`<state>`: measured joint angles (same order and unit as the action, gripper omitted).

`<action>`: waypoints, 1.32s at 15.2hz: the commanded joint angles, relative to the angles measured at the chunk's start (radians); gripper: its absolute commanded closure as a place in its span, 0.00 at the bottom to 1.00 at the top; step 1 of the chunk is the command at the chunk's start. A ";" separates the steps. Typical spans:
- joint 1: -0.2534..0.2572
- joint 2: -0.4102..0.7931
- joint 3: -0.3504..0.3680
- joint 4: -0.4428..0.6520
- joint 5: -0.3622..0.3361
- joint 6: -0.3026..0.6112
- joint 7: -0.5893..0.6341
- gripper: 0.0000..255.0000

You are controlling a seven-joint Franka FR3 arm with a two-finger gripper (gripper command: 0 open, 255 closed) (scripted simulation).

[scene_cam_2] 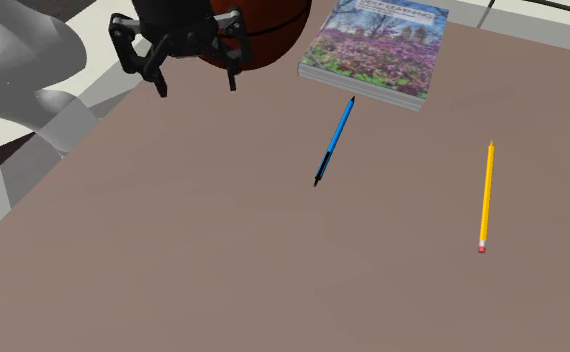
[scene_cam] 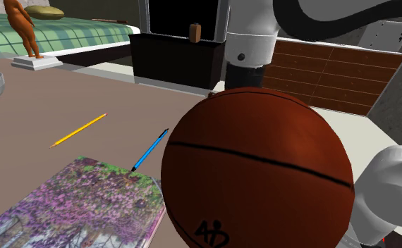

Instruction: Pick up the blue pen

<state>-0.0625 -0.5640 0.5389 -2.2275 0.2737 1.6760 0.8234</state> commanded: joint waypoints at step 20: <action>-0.045 0.794 0.366 0.567 -0.359 0.128 1.030 0.00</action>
<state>-0.1100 0.2246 0.9062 -1.6538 -0.0804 1.7925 1.8499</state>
